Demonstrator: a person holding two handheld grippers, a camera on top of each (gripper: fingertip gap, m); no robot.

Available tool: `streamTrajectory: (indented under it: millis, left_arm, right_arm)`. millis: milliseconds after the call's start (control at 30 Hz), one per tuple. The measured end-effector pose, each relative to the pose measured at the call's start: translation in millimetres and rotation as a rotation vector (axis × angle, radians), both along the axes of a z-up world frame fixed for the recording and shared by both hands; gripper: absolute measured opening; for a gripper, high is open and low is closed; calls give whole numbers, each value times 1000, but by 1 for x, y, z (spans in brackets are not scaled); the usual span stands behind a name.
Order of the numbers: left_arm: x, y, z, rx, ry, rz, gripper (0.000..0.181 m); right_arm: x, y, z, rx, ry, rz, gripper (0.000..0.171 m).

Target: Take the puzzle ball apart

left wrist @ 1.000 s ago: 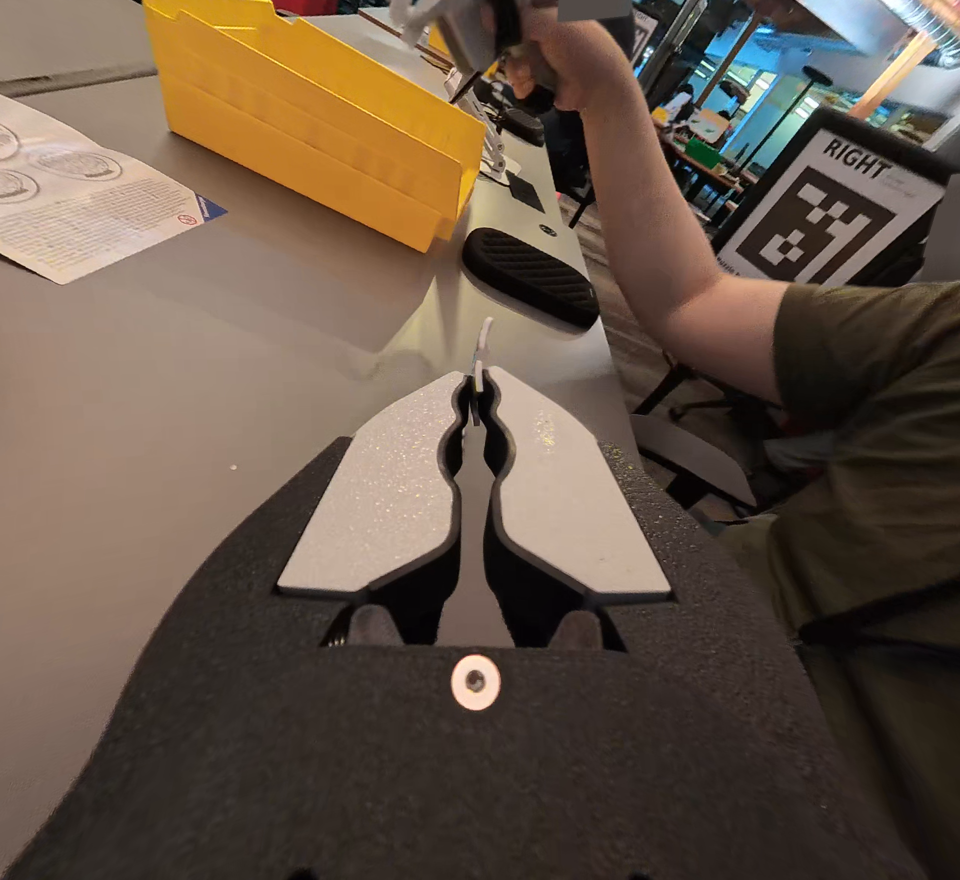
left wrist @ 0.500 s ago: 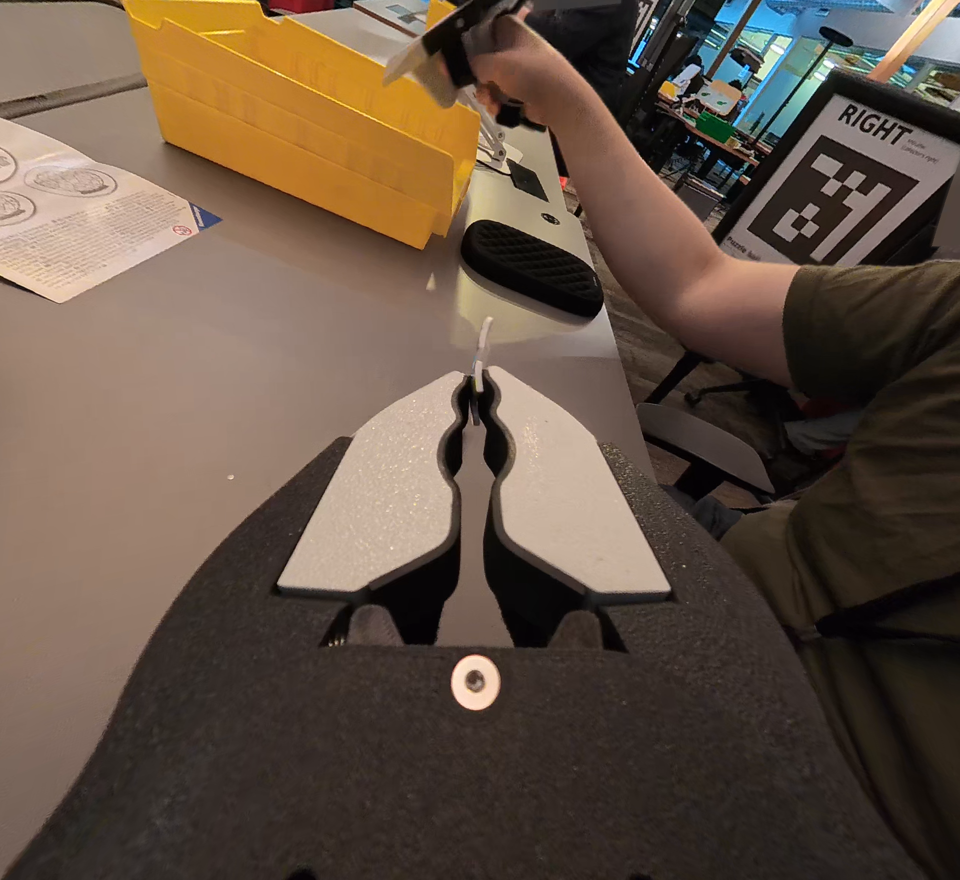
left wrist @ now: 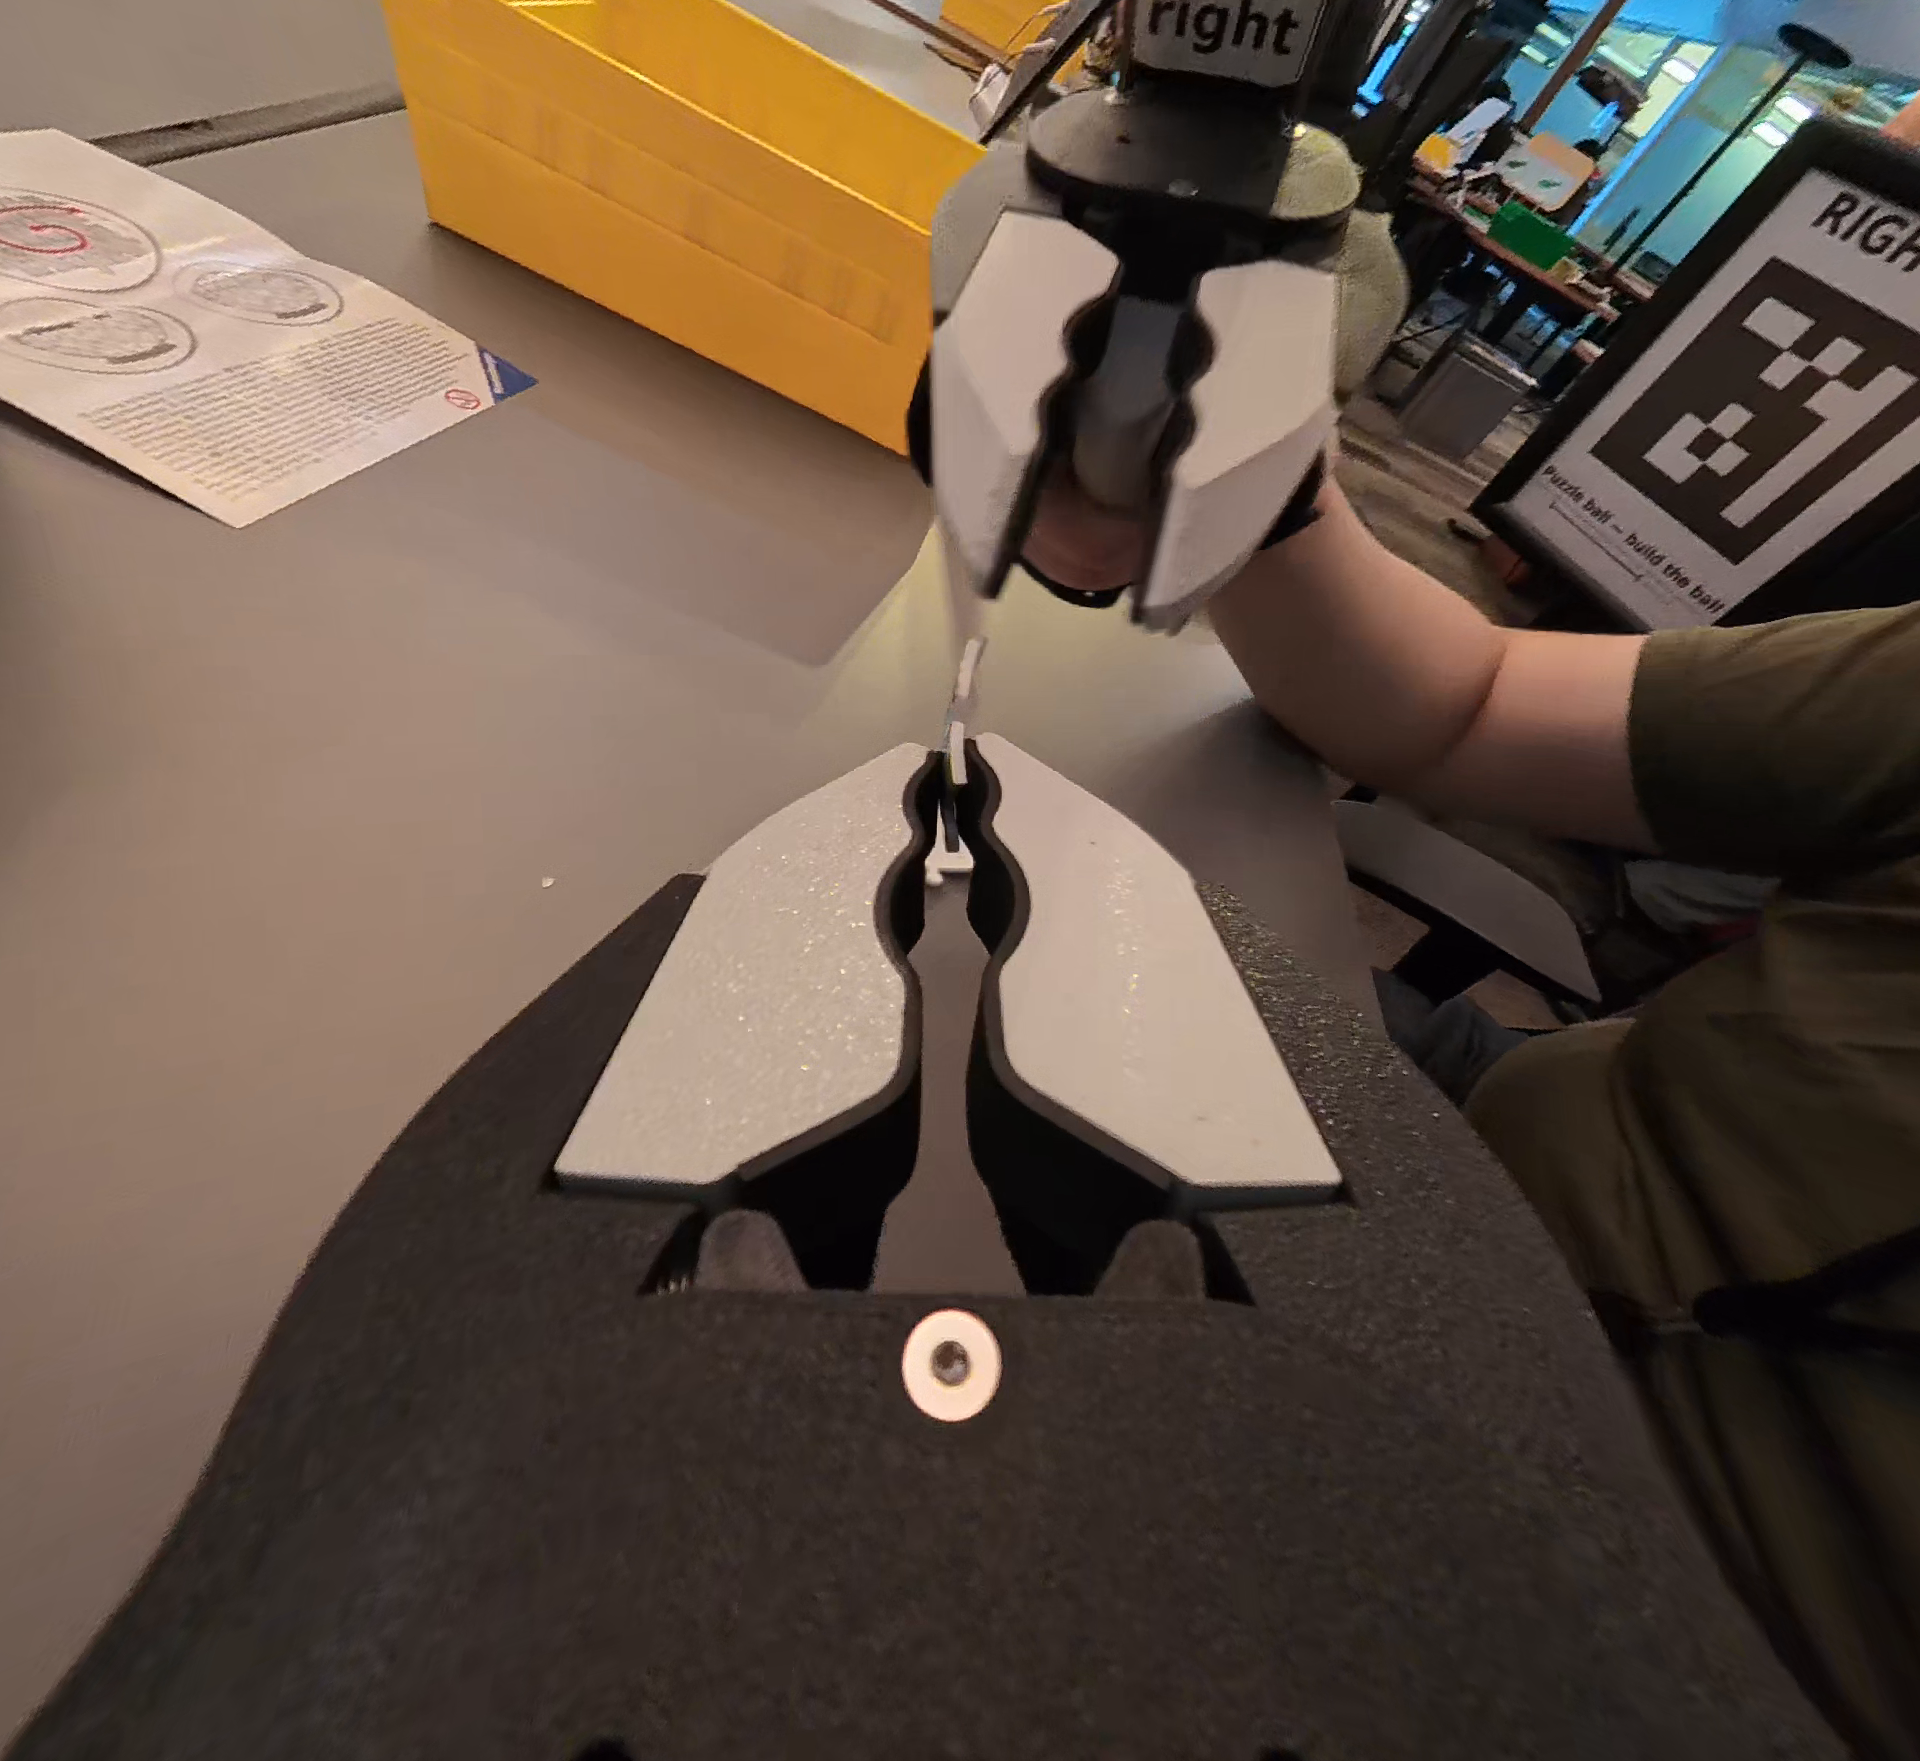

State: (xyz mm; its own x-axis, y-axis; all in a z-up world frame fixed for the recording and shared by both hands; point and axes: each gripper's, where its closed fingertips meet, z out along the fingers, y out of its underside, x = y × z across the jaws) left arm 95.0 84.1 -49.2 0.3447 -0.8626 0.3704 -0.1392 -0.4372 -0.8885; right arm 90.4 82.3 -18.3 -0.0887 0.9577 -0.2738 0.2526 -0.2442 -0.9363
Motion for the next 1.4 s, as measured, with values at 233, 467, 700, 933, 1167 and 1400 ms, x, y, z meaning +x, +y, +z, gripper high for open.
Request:
streamTrajectory:
  millis: [233, 467, 700, 933, 1167, 1400]
  left_arm:
    - [0, -1, 2, -9, -23, -22, 2]
    - [6, -6, 3, -35, -54, -70, 14]
    - [9, -9, 7, -44, -117, -94, 18]
    - [17, -14, -5, -42, -30, -116, 15]
    - [21, -14, -18, -51, 25, -124, 14]
    - [24, -17, -26, -59, 63, -142, 13]
  right_arm:
    - [-3, 8, -17, 47, -66, -45, 23]
    - [9, 12, -18, 15, -81, -56, 3]
    - [171, 123, 78, 166, -52, -647, 2]
    - [321, 195, -9, -434, -342, -816, 3]
    - [352, 194, -62, -520, -478, -838, 3]
    - [371, 196, -95, -500, -710, -864, 14]
